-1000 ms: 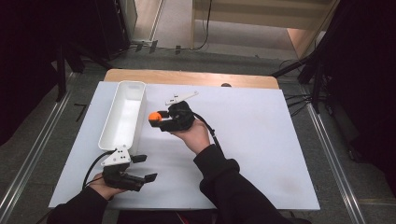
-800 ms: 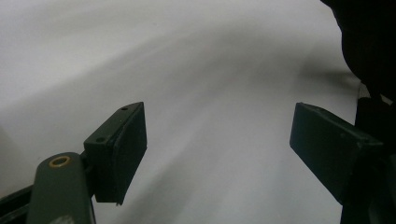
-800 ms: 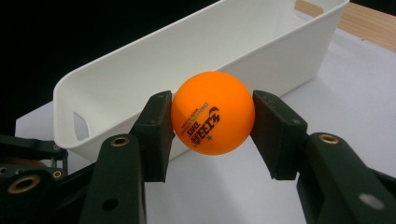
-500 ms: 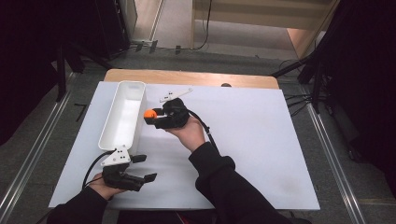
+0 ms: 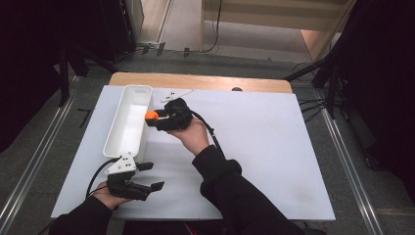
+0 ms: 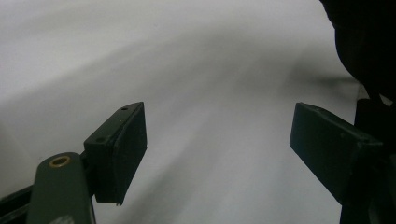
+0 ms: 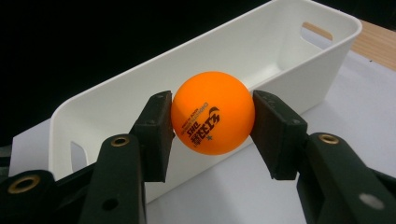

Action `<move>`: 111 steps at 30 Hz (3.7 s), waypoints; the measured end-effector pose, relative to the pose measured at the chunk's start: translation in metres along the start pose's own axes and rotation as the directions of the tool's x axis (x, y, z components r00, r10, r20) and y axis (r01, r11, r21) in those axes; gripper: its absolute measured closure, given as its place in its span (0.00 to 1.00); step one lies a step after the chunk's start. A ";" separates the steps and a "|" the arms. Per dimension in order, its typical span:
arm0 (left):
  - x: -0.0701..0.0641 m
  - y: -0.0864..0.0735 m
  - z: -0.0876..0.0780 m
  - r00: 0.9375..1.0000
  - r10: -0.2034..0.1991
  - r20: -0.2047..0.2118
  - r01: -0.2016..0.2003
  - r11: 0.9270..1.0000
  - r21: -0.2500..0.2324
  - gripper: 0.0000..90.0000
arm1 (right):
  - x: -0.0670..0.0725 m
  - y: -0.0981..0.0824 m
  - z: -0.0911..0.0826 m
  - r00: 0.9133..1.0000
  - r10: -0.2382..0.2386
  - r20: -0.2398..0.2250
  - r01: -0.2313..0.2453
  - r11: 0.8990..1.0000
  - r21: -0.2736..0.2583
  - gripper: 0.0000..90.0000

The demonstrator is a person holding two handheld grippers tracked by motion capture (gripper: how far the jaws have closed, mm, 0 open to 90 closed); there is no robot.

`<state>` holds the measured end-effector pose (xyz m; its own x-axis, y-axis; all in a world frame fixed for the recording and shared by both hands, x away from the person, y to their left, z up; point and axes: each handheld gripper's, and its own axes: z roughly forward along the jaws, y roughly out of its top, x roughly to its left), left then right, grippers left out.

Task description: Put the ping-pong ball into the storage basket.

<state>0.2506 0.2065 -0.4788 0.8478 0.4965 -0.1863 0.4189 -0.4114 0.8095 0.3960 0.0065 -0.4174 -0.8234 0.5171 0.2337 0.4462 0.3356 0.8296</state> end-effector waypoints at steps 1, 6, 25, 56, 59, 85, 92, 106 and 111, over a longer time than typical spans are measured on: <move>0.000 0.000 0.000 1.000 -0.001 0.000 0.001 1.000 -0.002 0.22 | 0.001 0.001 0.001 1.000 0.003 -0.001 -0.003 1.000 0.000 0.55; 0.000 0.000 0.000 1.000 0.002 0.000 -0.002 1.000 0.000 0.22 | 0.002 0.004 0.005 1.000 0.006 -0.001 -0.006 1.000 -0.006 0.55; 0.001 -0.001 0.000 1.000 -0.008 0.002 0.008 1.000 -0.002 0.22 | 0.004 0.021 0.023 1.000 0.000 0.018 0.001 1.000 -0.024 0.55; 0.000 -0.001 -0.001 1.000 0.006 0.007 -0.006 1.000 -0.007 0.22 | 0.004 0.030 0.059 1.000 -0.003 0.016 0.003 0.999 -0.039 0.54; 0.000 -0.001 -0.001 1.000 0.007 0.009 -0.007 1.000 -0.006 0.22 | 0.004 0.030 0.063 1.000 -0.002 0.013 0.002 0.999 -0.034 0.54; 0.000 -0.001 0.000 1.000 0.006 0.012 -0.006 1.000 -0.009 0.22 | 0.009 0.019 0.083 1.000 0.014 0.005 -0.014 1.000 -0.001 0.54; 0.000 0.000 -0.001 1.000 0.005 0.015 -0.005 1.000 -0.009 0.22 | 0.008 0.017 0.087 1.000 0.006 -0.007 -0.006 1.000 0.009 0.47; 0.001 0.001 0.000 1.000 0.001 0.013 -0.001 1.000 -0.005 0.22 | 0.003 0.023 0.067 1.000 -0.011 -0.010 0.011 1.000 -0.017 0.32; 0.002 0.001 0.000 1.000 0.005 0.015 -0.005 1.000 -0.005 0.22 | 0.002 0.024 0.059 1.000 -0.007 -0.022 0.007 1.000 -0.020 0.28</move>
<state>0.2527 0.2067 -0.4784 0.8546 0.4828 -0.1910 0.4133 -0.4100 0.8130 0.4255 0.0624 -0.4265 -0.8340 0.4974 0.2390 0.4339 0.3235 0.8409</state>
